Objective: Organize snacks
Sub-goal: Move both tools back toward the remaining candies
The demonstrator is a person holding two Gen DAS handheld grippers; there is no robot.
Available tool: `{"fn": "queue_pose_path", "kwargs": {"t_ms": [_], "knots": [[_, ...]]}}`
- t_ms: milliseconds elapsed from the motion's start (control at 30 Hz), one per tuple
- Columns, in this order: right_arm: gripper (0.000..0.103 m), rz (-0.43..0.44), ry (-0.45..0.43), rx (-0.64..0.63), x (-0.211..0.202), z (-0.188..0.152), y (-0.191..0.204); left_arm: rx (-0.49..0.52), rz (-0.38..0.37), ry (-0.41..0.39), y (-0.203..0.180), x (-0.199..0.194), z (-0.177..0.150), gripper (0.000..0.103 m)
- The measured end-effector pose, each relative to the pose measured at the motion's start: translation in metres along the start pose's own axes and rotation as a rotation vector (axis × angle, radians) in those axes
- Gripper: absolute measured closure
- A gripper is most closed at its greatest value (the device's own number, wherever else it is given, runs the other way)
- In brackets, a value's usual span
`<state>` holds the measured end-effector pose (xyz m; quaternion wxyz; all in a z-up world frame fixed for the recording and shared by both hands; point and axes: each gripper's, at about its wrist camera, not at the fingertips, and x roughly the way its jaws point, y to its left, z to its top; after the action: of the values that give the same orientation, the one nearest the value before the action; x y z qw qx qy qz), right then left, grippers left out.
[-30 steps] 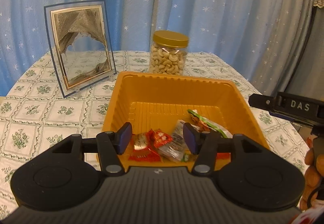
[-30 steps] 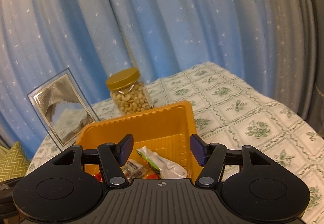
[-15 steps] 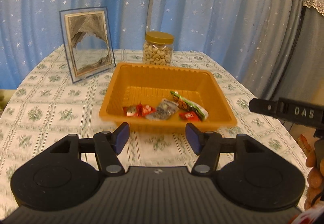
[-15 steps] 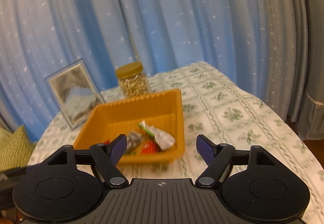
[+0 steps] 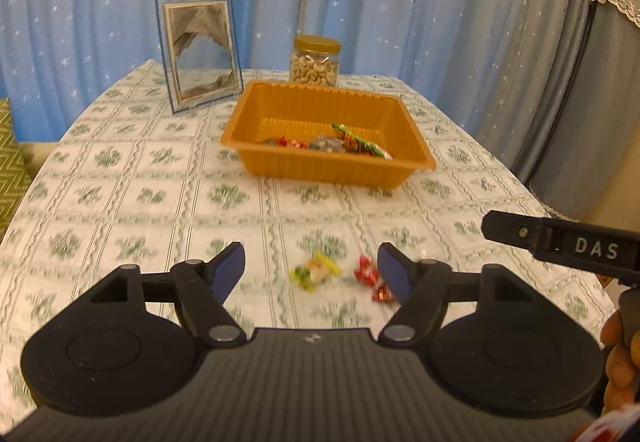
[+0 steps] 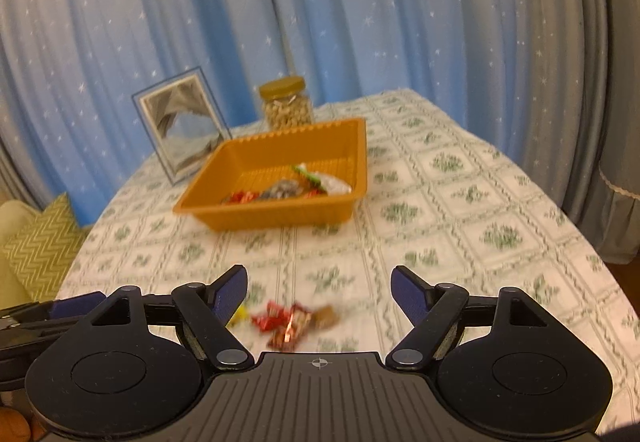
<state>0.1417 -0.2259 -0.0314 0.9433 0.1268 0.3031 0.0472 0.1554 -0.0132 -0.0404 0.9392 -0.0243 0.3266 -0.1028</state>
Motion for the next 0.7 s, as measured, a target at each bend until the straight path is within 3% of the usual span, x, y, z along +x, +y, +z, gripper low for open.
{"fn": "queue_pose_path", "kwargs": {"t_ms": [333, 700], "knots": [[0.024, -0.016, 0.054, 0.016, -0.021, -0.027, -0.004, -0.015, 0.038, 0.024, 0.005, -0.029, -0.030, 0.023], [0.024, -0.028, 0.090, 0.014, -0.025, -0.043, -0.008, -0.028, 0.061, 0.058, 0.010, -0.034, -0.041, 0.021]]}}
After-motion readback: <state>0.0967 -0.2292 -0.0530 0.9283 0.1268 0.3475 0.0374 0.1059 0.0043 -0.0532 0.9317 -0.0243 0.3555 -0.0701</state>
